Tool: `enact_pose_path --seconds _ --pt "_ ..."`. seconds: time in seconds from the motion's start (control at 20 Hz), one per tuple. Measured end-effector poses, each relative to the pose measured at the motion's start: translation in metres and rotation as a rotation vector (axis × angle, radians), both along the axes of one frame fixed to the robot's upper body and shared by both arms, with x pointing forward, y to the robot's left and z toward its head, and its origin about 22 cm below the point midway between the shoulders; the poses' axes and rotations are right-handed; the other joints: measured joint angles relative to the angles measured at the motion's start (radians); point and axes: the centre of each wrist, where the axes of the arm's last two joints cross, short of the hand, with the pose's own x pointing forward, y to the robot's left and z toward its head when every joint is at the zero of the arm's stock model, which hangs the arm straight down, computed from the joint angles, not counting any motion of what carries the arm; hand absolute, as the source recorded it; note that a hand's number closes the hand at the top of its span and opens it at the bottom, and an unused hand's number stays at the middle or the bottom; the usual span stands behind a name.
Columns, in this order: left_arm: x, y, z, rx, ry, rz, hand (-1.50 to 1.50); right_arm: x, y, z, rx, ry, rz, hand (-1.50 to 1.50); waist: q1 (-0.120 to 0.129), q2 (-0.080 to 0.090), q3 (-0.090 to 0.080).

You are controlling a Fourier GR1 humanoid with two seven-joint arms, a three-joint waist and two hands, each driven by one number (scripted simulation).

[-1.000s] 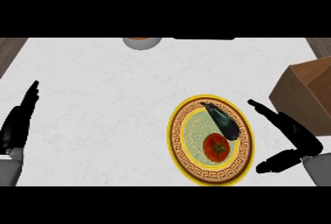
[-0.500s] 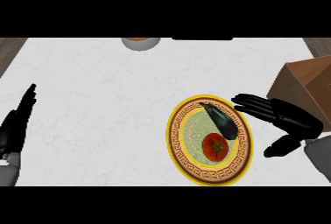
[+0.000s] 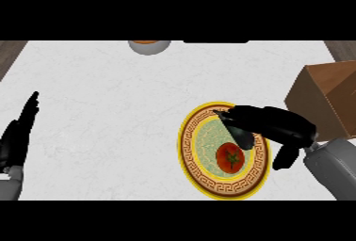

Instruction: Pick the tomato from the plate and place it in the cardboard box

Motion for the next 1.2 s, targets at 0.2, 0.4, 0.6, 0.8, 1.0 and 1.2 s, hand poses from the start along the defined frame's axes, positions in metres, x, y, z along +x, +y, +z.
enact_pose_path --seconds 0.2,0.4,0.6,0.8,1.0,1.2 --pt "-0.001 0.003 -0.005 -0.002 0.002 0.001 0.0 0.0 0.013 -0.006 -0.062 -0.011 -0.013 -1.5 -0.001 0.001 0.0" --pt "-0.001 0.006 0.0 0.0 0.008 0.001 0.0 -0.01 0.023 -0.011 -0.085 -0.02 -0.014 -1.5 -0.003 0.001 0.001" --pt "-0.001 0.007 -0.004 -0.005 0.006 -0.003 0.0 -0.01 0.03 -0.008 -0.095 -0.016 -0.017 -1.5 -0.003 0.001 0.0" --pt "-0.002 0.006 0.0 0.003 -0.001 0.0 0.0 -0.012 0.038 -0.014 -0.083 -0.006 0.003 -1.5 -0.002 0.001 0.001" --pt "-0.001 0.008 -0.002 0.0 0.004 0.001 0.0 -0.02 0.037 -0.019 -0.059 0.014 0.047 -1.5 -0.003 0.001 0.001" --pt "0.0 0.005 -0.003 0.0 0.006 0.001 0.0 -0.027 0.042 -0.009 -0.035 0.016 0.085 -1.5 -0.004 0.001 0.0"
